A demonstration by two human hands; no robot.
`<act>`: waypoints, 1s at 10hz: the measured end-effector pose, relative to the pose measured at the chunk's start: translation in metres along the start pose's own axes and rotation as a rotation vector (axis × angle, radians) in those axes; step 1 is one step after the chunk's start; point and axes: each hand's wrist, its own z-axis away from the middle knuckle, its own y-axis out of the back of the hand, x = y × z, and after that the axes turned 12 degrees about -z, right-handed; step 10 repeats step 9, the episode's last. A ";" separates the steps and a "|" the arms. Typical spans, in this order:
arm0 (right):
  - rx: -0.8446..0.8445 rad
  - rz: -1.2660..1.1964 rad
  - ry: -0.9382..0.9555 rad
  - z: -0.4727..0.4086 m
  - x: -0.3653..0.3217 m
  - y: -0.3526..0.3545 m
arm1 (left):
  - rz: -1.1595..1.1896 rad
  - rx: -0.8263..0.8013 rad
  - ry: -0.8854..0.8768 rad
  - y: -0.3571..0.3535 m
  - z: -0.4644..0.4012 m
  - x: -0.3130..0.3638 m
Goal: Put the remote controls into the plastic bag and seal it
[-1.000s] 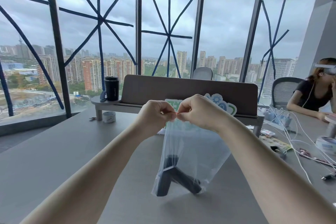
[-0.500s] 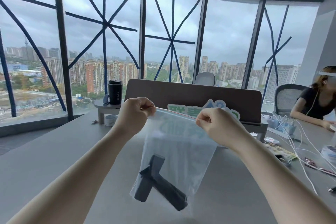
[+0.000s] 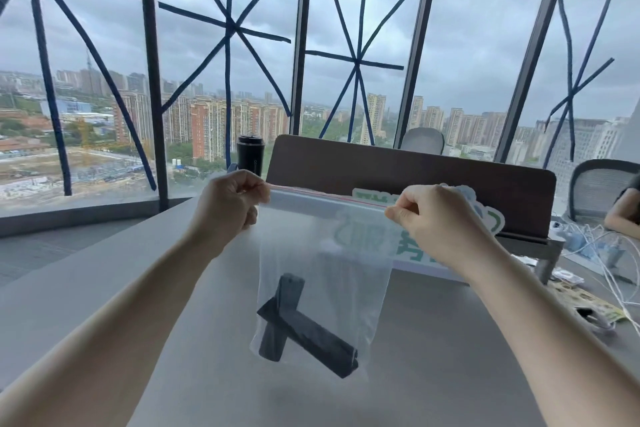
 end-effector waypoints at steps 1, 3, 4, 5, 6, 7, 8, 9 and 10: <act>0.009 -0.020 0.017 -0.040 0.007 -0.038 | 0.011 -0.003 0.079 0.003 -0.025 -0.026; 0.066 -0.124 -0.014 -0.119 0.013 -0.113 | 0.088 -0.016 0.209 0.012 -0.103 -0.074; 0.107 -0.195 0.021 -0.139 0.004 -0.143 | 0.118 0.038 0.199 0.027 -0.133 -0.094; 0.030 -0.264 0.056 -0.135 -0.004 -0.182 | 0.144 0.090 0.231 0.043 -0.137 -0.128; -0.091 -0.262 0.046 -0.114 -0.005 -0.224 | 0.168 0.101 0.327 0.053 -0.118 -0.173; -0.202 -0.306 -0.043 -0.087 -0.002 -0.259 | 0.154 0.097 0.432 0.057 -0.087 -0.214; -0.350 -0.376 -0.167 -0.059 -0.004 -0.276 | 0.060 0.069 0.527 0.056 -0.052 -0.235; -0.515 -0.475 -0.267 -0.032 -0.004 -0.270 | -0.127 0.075 0.553 0.055 -0.021 -0.251; -0.515 -0.475 -0.267 -0.032 -0.004 -0.270 | -0.127 0.075 0.553 0.055 -0.021 -0.251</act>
